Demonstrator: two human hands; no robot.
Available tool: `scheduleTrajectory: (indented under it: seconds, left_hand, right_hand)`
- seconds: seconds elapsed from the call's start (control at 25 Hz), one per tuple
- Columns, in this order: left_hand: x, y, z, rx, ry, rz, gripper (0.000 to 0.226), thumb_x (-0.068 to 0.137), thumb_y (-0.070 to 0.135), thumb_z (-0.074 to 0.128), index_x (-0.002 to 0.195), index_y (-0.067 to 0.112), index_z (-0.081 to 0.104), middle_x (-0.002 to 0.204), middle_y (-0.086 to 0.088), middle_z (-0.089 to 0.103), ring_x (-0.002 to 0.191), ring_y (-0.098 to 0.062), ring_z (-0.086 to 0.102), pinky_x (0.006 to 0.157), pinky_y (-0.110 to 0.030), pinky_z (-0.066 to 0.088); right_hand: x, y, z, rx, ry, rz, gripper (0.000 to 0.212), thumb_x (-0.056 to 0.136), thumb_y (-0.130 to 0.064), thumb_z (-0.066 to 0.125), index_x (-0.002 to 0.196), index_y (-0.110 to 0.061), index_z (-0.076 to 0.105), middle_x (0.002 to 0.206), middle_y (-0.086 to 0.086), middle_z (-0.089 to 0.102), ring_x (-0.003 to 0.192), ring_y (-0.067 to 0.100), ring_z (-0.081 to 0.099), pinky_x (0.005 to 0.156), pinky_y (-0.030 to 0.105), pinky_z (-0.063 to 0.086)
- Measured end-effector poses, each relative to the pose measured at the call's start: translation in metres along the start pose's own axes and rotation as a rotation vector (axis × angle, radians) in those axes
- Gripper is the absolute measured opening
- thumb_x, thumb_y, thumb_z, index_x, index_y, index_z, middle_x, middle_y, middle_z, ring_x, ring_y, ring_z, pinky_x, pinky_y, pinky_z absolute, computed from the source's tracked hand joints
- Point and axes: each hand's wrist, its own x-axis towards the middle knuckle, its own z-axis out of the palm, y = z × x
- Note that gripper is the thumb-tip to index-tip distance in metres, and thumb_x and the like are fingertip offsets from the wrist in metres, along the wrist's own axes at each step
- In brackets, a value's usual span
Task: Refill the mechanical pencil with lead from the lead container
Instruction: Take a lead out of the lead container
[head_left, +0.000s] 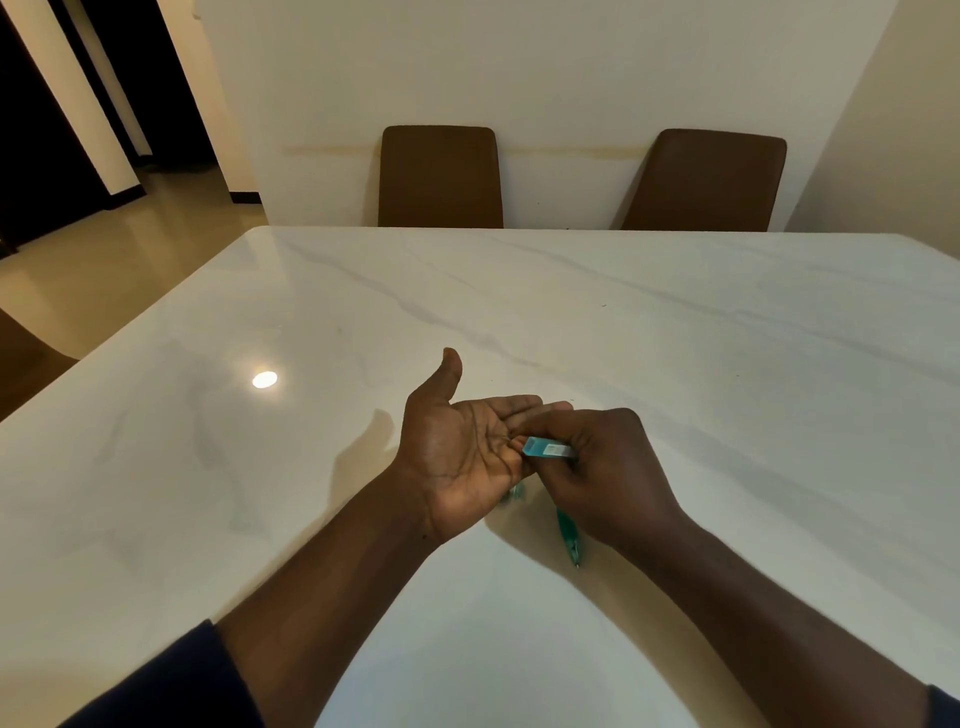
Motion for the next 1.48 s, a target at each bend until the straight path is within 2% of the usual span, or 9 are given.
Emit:
scheduleTrajectory:
  seconds: [0.2,0.36,0.44,0.52,0.6,0.76,0.88,1.2,1.48]
  left_hand:
    - [0.001,0.001,-0.001,-0.059,-0.026,0.013,0.097,0.085,0.070,0.036,0.137,-0.012,0.037,0.136,-0.039,0.047,0.123,-0.046,0.052,0.088,-0.054,0.049]
    - [0.002,0.001,-0.002,-0.024,-0.027,0.031,0.091,0.085,0.068,0.039,0.134,-0.009,0.043,0.131,-0.036,0.053,0.125,-0.042,0.053,0.106,-0.048,0.043]
    - [0.003,-0.001,-0.001,0.100,0.018,0.087,0.077,0.090,0.061,0.039,0.129,-0.004,0.050,0.121,-0.030,0.063,0.109,-0.036,0.064,0.098,-0.046,0.051]
    - [0.004,-0.005,0.000,0.323,0.091,0.197,0.057,0.095,0.049,0.042,0.121,0.000,0.058,0.111,-0.020,0.070,0.099,-0.029,0.069,0.088,-0.043,0.056]
    - [0.004,-0.008,0.000,0.547,0.129,0.330,0.034,0.096,0.032,0.051,0.110,0.005,0.067,0.102,-0.013,0.073,0.094,-0.023,0.070,0.084,-0.038,0.057]
    - [0.002,-0.010,-0.002,0.808,0.172,0.509,0.011,0.088,0.013,0.065,0.092,0.011,0.076,0.080,-0.005,0.075,0.074,-0.016,0.071,0.075,-0.032,0.060]
    - [0.002,-0.011,-0.001,0.820,0.196,0.551,0.009,0.086,0.010,0.068,0.089,0.010,0.076,0.077,-0.004,0.074,0.071,-0.018,0.071,0.073,-0.034,0.060]
    - [0.002,-0.010,0.000,0.916,0.293,0.629,0.012,0.085,0.010,0.067,0.077,0.010,0.077,0.074,-0.002,0.075,0.068,-0.015,0.071,0.064,-0.028,0.058]
    - [0.005,-0.013,0.000,1.067,0.417,0.707,0.015,0.088,0.023,0.064,0.081,0.013,0.075,0.072,0.005,0.074,0.069,-0.013,0.072,0.065,-0.032,0.059]
  right_hand:
    - [0.000,0.001,0.001,-0.013,0.075,-0.034,0.026,0.078,-0.011,0.063,0.095,-0.025,0.077,0.084,-0.008,0.077,0.068,0.007,0.066,0.061,0.023,0.053]
    - [-0.001,0.002,0.005,0.073,0.103,0.034,0.017,0.084,-0.013,0.063,0.089,-0.020,0.077,0.078,-0.005,0.076,0.068,0.011,0.067,0.061,0.034,0.054]
    - [0.002,-0.001,0.003,0.230,0.172,0.156,0.015,0.088,-0.011,0.063,0.080,-0.014,0.075,0.068,-0.003,0.073,0.061,0.012,0.067,0.055,0.034,0.052]
    - [0.005,-0.003,-0.001,0.424,0.225,0.325,0.020,0.092,-0.016,0.063,0.076,-0.015,0.075,0.055,-0.010,0.068,0.048,0.003,0.060,0.045,0.024,0.043]
    - [0.007,-0.003,-0.004,0.549,0.233,0.434,0.021,0.092,-0.023,0.063,0.075,-0.016,0.074,0.046,-0.014,0.060,0.039,-0.001,0.051,0.047,0.019,0.034]
    - [0.008,-0.002,-0.003,0.617,0.205,0.459,0.022,0.090,-0.024,0.065,0.076,-0.009,0.075,0.045,-0.010,0.052,0.037,0.002,0.043,0.047,0.019,0.031]
    - [0.008,-0.003,-0.004,0.635,0.184,0.472,0.022,0.089,-0.024,0.066,0.076,-0.010,0.075,0.045,-0.008,0.054,0.036,0.001,0.044,0.045,0.015,0.032]
    - [0.007,-0.003,-0.002,0.644,0.128,0.450,0.021,0.087,-0.025,0.069,0.070,-0.014,0.073,0.038,-0.015,0.049,0.034,0.000,0.042,0.051,0.023,0.029]
    - [0.008,0.002,0.000,0.669,0.156,0.532,0.023,0.086,-0.025,0.070,0.070,-0.009,0.073,0.041,-0.008,0.046,0.040,0.008,0.031,0.046,0.025,0.027]
